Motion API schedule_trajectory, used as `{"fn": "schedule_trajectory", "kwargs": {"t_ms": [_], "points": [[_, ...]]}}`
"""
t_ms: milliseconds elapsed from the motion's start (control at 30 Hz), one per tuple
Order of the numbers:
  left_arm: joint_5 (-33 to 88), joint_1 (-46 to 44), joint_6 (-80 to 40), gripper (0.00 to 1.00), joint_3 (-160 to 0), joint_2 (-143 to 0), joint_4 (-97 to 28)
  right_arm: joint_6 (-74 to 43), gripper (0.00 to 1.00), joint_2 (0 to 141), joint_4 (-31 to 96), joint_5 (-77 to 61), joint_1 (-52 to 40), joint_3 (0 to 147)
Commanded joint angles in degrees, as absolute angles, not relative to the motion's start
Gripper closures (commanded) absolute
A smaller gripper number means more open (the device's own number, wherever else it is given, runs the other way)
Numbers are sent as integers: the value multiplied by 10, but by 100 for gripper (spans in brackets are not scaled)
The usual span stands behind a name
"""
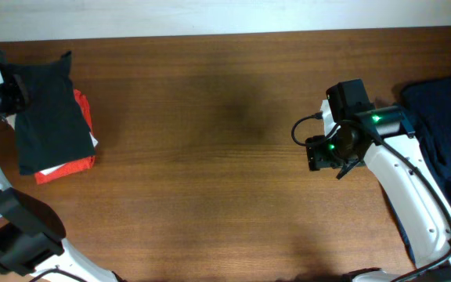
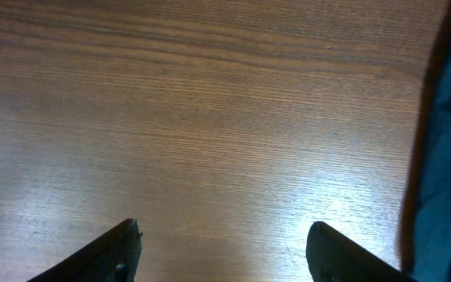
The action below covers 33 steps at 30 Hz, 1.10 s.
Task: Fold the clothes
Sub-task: 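Carry the folded shirt left with the left gripper onto the white-red stack, then release the shirt on the stack and lift the left gripper away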
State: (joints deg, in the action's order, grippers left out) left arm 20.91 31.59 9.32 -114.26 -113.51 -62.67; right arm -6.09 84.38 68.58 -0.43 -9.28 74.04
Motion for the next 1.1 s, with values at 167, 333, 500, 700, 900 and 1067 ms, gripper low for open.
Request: {"fn": "schedule_trajectory", "kwargs": {"t_ms": [167,333,500,700,900,1067], "points": [[211,351,86,49,-1153,-1200,-557,-65,28,833,686,-2,-89,746],[212,382,14,1,-1169,-1202,-545,-65,28,833,687,-2,-89,746],[266,355,6,1,-1199,-1164,-557,-65,9,837,670,-11,-89,746],[230,158,35,1,-1198,-1161,-608,-65,1,841,605,-106,-88,746],[86,-19,35,1,-1197,-1163,-780,-112,1,841,603,-207,34,746],[51,-54,7,1,-1197,-1163,-964,-95,1,840,800,-142,110,746]]}}
